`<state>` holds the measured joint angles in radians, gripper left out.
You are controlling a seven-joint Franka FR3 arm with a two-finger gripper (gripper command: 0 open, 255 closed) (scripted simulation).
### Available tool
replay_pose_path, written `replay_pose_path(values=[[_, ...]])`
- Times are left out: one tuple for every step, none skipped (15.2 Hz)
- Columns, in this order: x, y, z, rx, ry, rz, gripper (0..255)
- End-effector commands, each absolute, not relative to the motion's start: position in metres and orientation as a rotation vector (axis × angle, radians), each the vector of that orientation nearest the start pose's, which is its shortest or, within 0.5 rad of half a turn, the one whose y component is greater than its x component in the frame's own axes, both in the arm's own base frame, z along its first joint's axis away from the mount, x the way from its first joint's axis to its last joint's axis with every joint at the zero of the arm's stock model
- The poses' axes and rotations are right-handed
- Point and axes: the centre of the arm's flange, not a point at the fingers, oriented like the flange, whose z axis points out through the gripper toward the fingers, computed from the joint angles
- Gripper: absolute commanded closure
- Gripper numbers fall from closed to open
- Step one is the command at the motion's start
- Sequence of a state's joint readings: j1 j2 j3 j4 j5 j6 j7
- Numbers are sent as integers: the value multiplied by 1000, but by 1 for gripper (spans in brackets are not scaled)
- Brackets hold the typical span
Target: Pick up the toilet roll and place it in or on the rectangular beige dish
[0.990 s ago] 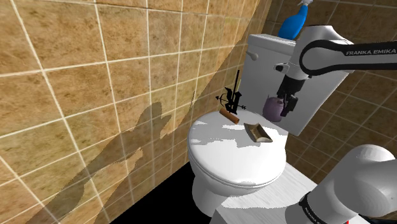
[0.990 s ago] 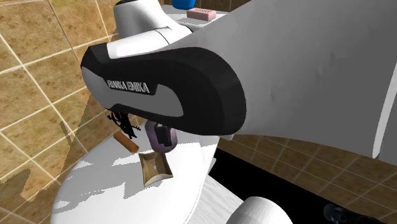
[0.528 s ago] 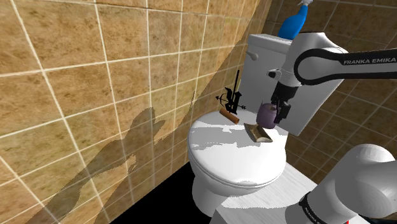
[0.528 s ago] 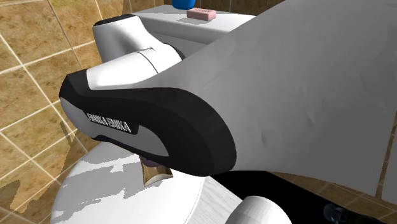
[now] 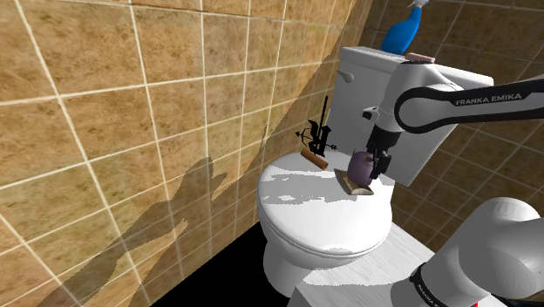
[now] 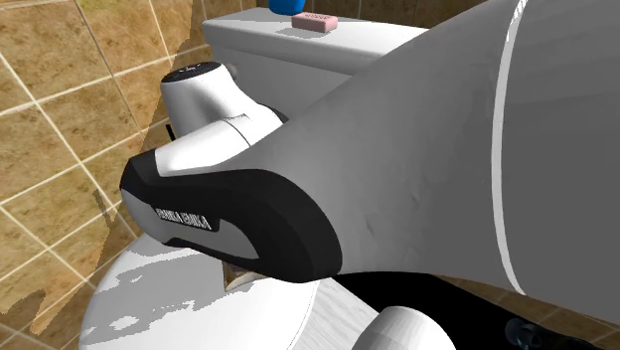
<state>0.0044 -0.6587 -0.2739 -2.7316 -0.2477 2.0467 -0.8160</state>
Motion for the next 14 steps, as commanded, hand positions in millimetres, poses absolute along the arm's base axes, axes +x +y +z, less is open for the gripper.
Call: replay_pose_path(values=[[321,-96,395,-2964,-1121,86,255],[321,-96,395,-2964,-1121,86,255],[321,-96,395,-2964,-1121,86,255],[321,-96,395,-2964,-1121,86,255],[321,-96,395,-2964,-1121,86,255],[321,-96,395,-2964,-1121,86,255],[321,-96,395,-2964,-1121,86,255],[321,-96,395,-2964,-1121,86,255],[321,-96,395,-2964,-1121,86,255],[321,-96,395,-2964,-1121,86,0],[321,-96,395,-2964,-1121,86,0],[321,-96,395,-2964,-1121,86,0],[321,-96,395,-2964,-1121,86,0],[321,-96,395,-2964,-1121,86,0]])
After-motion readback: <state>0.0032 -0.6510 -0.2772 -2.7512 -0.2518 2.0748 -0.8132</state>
